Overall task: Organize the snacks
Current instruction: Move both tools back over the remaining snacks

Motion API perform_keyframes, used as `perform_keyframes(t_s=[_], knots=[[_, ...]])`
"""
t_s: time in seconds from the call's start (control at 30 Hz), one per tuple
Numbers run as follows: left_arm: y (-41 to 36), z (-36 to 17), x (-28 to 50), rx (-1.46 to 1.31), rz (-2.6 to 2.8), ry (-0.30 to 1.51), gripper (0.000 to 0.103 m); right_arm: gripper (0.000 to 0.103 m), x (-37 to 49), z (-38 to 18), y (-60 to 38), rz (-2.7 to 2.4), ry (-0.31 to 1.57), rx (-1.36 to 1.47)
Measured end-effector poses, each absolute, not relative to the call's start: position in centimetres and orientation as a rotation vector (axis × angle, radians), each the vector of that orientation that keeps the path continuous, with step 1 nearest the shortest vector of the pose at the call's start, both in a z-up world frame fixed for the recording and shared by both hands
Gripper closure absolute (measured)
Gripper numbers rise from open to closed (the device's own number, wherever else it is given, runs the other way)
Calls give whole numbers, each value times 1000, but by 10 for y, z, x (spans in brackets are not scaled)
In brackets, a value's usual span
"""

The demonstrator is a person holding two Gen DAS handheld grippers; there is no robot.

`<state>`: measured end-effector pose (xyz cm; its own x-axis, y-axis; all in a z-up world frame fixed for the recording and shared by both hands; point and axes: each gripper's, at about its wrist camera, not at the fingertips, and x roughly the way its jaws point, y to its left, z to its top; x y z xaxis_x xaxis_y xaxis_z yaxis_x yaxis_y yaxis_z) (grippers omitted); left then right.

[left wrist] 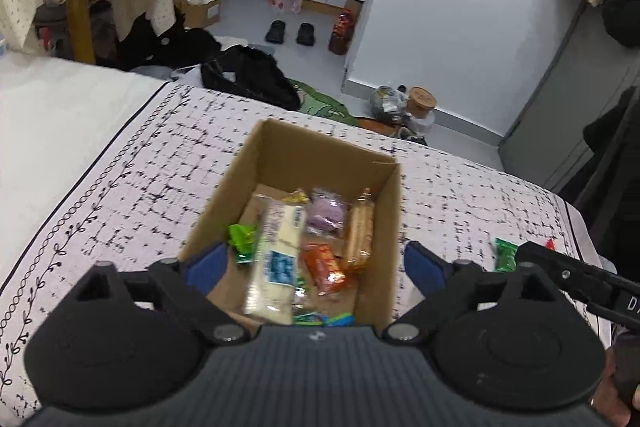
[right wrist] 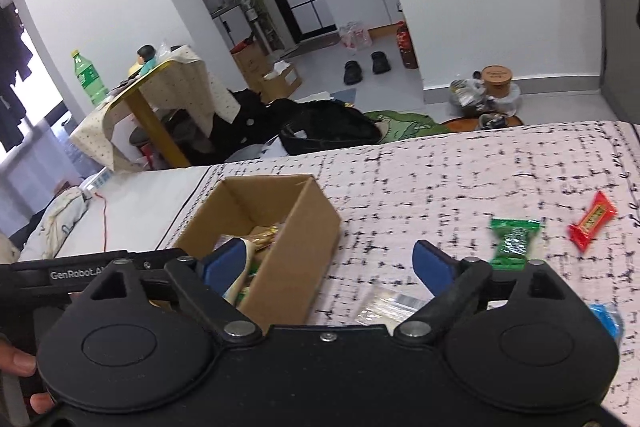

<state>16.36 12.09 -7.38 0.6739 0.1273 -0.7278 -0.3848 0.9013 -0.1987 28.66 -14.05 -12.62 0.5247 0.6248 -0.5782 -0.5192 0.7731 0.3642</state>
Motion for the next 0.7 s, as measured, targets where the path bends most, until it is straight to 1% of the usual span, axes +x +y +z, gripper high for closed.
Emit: perform_keyframes(t_s=[0.07, 0.3, 0.7], knots=[[113, -73, 165, -345, 286, 774, 0, 9, 286, -128, -148, 678, 751, 164], [89, -71, 170, -333, 269, 762, 0, 0, 284, -131, -181, 612, 713, 193], [53, -74, 178, -345, 202, 745, 0, 0, 278, -141, -228, 561, 700, 213]])
